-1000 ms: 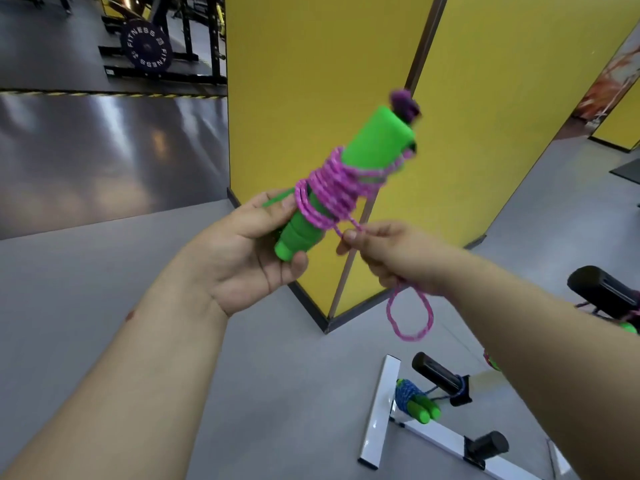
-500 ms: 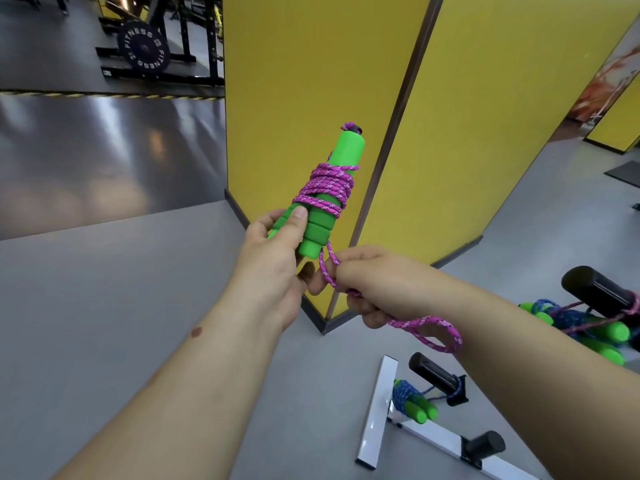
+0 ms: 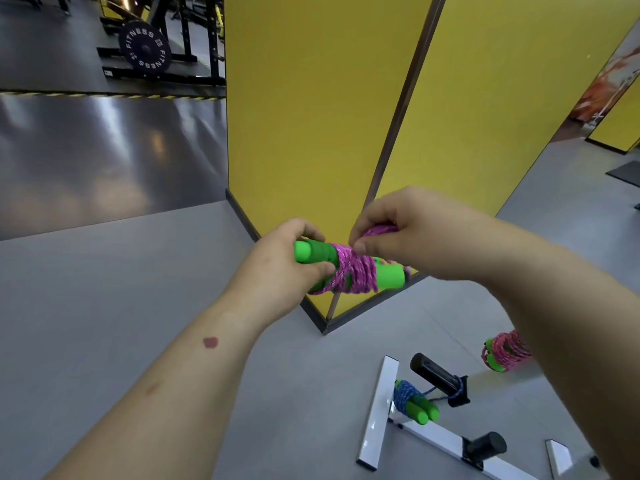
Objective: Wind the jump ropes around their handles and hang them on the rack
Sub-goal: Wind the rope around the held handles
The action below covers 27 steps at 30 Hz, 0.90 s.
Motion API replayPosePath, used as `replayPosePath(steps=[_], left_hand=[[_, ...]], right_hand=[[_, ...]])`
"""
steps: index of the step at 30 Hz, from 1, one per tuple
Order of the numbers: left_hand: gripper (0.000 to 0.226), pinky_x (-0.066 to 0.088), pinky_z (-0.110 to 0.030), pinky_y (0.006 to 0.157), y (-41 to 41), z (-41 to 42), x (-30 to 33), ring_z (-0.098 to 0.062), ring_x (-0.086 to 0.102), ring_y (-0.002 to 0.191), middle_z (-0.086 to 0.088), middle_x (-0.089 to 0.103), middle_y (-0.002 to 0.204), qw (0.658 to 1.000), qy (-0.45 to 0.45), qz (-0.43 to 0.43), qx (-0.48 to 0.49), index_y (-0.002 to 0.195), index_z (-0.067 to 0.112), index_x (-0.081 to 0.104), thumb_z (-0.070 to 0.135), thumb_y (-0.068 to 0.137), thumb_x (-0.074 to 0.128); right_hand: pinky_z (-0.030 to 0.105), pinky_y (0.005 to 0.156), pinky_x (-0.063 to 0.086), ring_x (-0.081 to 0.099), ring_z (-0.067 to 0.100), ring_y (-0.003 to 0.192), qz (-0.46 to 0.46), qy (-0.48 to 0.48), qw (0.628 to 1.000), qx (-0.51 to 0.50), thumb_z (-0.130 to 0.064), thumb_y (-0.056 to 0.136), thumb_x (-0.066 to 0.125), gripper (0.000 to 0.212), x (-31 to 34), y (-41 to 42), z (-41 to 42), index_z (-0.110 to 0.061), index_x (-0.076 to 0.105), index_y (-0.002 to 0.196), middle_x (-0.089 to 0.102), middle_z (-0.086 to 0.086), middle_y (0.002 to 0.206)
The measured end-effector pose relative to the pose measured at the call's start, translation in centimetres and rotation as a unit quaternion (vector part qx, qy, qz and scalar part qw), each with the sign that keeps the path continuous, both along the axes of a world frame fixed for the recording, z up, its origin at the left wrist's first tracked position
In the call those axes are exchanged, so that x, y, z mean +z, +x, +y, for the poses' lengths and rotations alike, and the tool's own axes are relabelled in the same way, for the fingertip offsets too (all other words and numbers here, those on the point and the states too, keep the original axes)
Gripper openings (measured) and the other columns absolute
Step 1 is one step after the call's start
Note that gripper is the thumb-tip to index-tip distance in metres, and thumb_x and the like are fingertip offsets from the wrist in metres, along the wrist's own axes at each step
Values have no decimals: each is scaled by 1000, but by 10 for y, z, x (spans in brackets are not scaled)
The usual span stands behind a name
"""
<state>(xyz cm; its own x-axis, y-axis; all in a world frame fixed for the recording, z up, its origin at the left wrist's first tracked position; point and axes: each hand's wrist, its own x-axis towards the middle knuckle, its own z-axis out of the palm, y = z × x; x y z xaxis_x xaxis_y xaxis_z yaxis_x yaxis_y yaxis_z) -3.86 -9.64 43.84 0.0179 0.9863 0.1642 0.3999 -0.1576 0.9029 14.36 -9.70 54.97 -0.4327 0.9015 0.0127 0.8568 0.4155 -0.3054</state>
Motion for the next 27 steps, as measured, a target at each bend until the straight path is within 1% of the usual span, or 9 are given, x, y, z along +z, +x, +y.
replayPosePath(steps=[3,6,11,17,19,21,22,24,27], left_hand=[[31,47,-26,51,4,-3,2,-13,58,67,3,64,83,998,-12,24,-49,99,34,54,21,83,77],[32,61,-42,73,5,-2,4,-22,67,85,-1,68,91,992,-44,-9,-120,105,38,61,21,81,74],[31,51,-43,78,4,-6,8,-22,62,91,-14,64,101,957,-98,-181,-204,111,27,60,17,81,63],[31,55,-43,75,-10,-9,17,-23,65,86,-8,66,104,888,-161,-332,-273,110,23,64,7,85,57],[28,59,-40,68,-9,-11,23,-24,68,78,-11,68,98,853,-177,-412,-266,107,17,64,6,81,59],[31,61,-37,61,-5,-13,28,-26,70,74,-16,70,95,811,-192,-499,-239,108,11,62,0,79,62],[33,62,-36,61,-1,-14,30,-28,72,76,-18,71,97,788,-199,-539,-222,111,8,60,0,79,62],[30,64,-37,65,4,-12,32,-32,75,85,-22,74,100,756,-213,-594,-173,117,4,57,4,86,57],[29,65,-37,65,11,-6,27,-31,77,80,-22,75,94,744,-236,-620,-79,124,-1,58,6,96,60]], right_hand=[[11,54,44,57,-2,59,101,3,995,4,-25,86,77,5,-5,-2,8,-28,76,89,68,-13,72],[22,67,58,65,6,66,233,-71,970,-11,-15,87,75,8,-15,-2,14,-23,76,90,70,-4,72],[30,74,61,64,17,74,460,-205,860,-87,0,91,65,10,-38,4,23,-8,71,94,63,8,79],[33,73,53,62,21,72,510,-324,789,-112,-18,74,79,16,-49,9,31,-13,77,89,68,11,83],[32,64,58,68,22,69,500,-366,779,-97,-25,62,89,30,-51,14,33,-14,79,88,72,12,88],[24,53,55,63,15,62,521,-377,761,-90,-22,68,88,20,-59,14,30,-16,77,83,71,6,80],[21,51,51,57,12,60,534,-362,758,-99,-16,82,77,3,-63,10,25,-16,75,82,68,3,76],[21,53,46,50,10,59,511,-314,793,-105,-9,97,59,18,-76,6,21,-14,72,86,64,0,71],[28,66,53,59,14,68,436,-244,861,-100,-9,97,62,10,-86,1,12,-7,71,101,63,8,80]])
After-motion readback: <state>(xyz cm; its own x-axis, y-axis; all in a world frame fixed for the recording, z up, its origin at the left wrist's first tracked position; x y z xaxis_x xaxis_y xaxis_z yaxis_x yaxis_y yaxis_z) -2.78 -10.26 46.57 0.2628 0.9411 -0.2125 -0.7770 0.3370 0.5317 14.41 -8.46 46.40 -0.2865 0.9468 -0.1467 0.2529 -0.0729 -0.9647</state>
